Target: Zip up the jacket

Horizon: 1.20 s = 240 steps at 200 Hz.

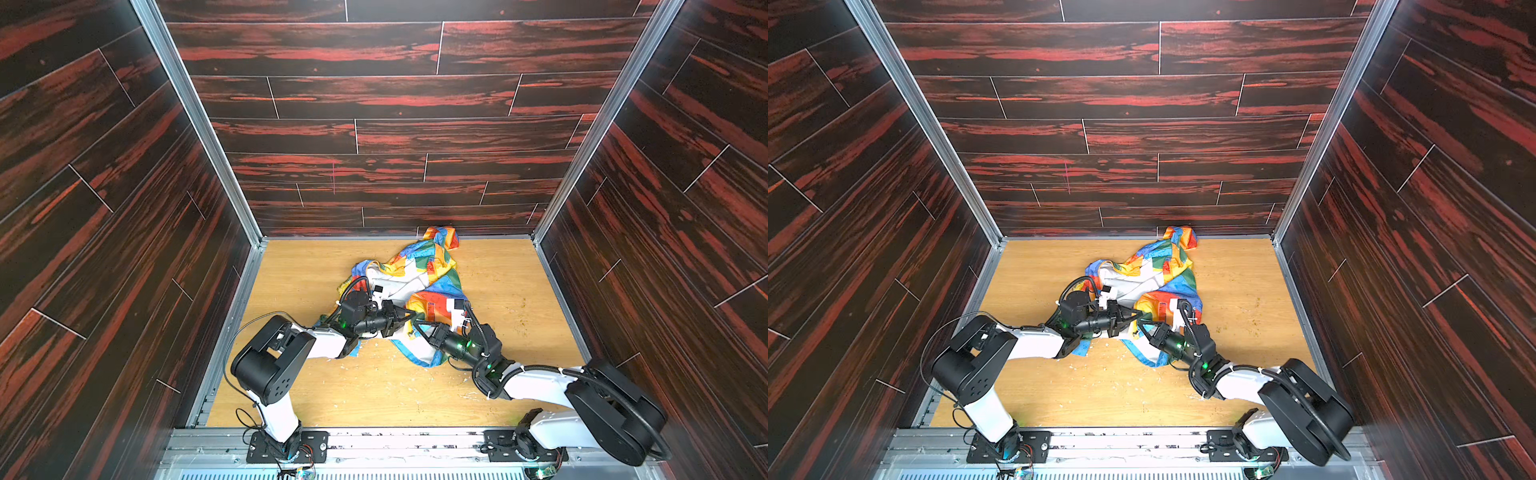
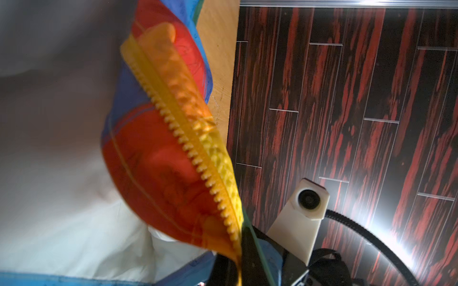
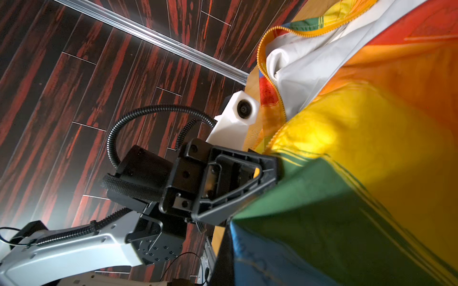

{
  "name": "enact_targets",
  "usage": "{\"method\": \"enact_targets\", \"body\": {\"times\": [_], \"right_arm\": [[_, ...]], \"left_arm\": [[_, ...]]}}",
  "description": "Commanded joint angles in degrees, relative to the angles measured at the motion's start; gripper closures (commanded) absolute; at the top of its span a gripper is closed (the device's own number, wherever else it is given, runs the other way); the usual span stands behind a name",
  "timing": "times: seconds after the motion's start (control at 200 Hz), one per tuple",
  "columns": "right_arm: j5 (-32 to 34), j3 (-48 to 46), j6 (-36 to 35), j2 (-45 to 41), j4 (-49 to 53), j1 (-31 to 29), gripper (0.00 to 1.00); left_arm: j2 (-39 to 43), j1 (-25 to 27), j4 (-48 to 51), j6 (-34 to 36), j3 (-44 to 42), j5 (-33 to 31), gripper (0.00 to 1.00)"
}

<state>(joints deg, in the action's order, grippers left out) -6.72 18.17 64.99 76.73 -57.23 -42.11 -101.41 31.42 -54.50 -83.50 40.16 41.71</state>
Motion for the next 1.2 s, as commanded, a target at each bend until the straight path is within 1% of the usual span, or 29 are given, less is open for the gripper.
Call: {"method": "enact_targets", "body": {"times": [0.0,0.115,0.15,0.165,0.175,0.245,0.326,0.416,0.436,0.466,0.481,0.501,0.556,0.586,0.646,0.711,0.832,0.967,1.157,1.197], "right_arm": [[0.8,1.5,-3.6,-3.7,3.9,-0.3,1.0],[1.6,2.7,-6.9,-7.0,9.0,0.0,1.0],[2.0,3.2,-8.1,-8.2,10.2,0.0,1.0],[2.1,3.5,-8.9,-8.9,12.6,0.2,1.0],[2.1,3.6,-9.1,-9.1,12.9,0.2,1.0],[3.0,4.9,-12.1,-12.1,17.1,0.4,0.94],[3.3,6.4,-14.6,-14.9,20.9,0.7,0.8],[3.3,9.3,-16.7,-17.0,27.0,1.6,0.69],[3.2,9.9,-17.2,-17.4,28.1,1.7,0.64],[3.1,10.6,-17.7,-17.8,29.6,1.9,0.51],[3.0,10.9,-17.8,-18.0,30.1,2.1,0.47],[2.8,11.3,-17.8,-18.2,30.8,2.3,0.4],[2.1,11.9,-17.5,-18.8,31.6,3.0,0.27],[1.6,12.0,-17.1,-18.9,31.7,3.4,0.22],[0.5,12.2,-15.9,-18.9,31.7,4.5,0.17],[-1.3,12.2,-14.0,-18.4,31.0,5.8,0.17],[-4.1,12.0,-11.2,-17.0,29.1,7.5,0.26],[-7.2,12.9,-9.6,-14.0,27.9,8.0,0.33],[-8.0,11.1,-6.3,-11.3,24.6,8.0,0.46],[-8.0,10.9,-5.8,-10.9,24.2,7.9,0.51]], "left_arm": [[-0.5,-0.1,-6.3,-0.9,0.8,0.3,1.0],[0.7,-0.2,-3.9,3.6,4.4,1.6,1.0],[0.7,-0.2,-2.1,6.2,5.9,2.2,1.0],[0.7,-0.2,-1.1,7.4,6.5,2.4,1.0],[2.0,-0.2,-0.4,8.1,6.9,2.6,1.0],[3.7,-0.2,4.6,13.1,9.9,3.8,1.0],[4.8,-0.2,8.9,17.4,12.9,4.9,1.0],[5.2,-0.1,11.0,20.2,15.6,6.3,1.0],[5.3,-0.1,11.0,20.4,15.9,6.5,1.0],[5.4,0.0,11.0,20.7,16.7,6.8,1.0],[5.4,0.0,11.1,21.0,17.0,6.9,1.0],[5.6,-0.1,11.4,21.4,17.4,6.9,1.0],[5.9,0.0,13.1,23.2,18.4,7.0,1.0],[6.0,0.1,14.2,24.2,18.9,6.9,1.0],[6.3,0.3,16.2,25.8,20.2,6.7,1.0],[6.6,0.6,17.4,26.7,21.2,6.5,1.0],[7.1,0.7,19.7,28.1,22.7,6.5,1.0],[7.3,0.9,20.3,28.5,23.8,6.4,1.0],[7.6,1.1,20.3,28.4,24.7,6.2,1.0],[7.7,1.1,20.3,28.4,24.8,6.2,1.0]]}}
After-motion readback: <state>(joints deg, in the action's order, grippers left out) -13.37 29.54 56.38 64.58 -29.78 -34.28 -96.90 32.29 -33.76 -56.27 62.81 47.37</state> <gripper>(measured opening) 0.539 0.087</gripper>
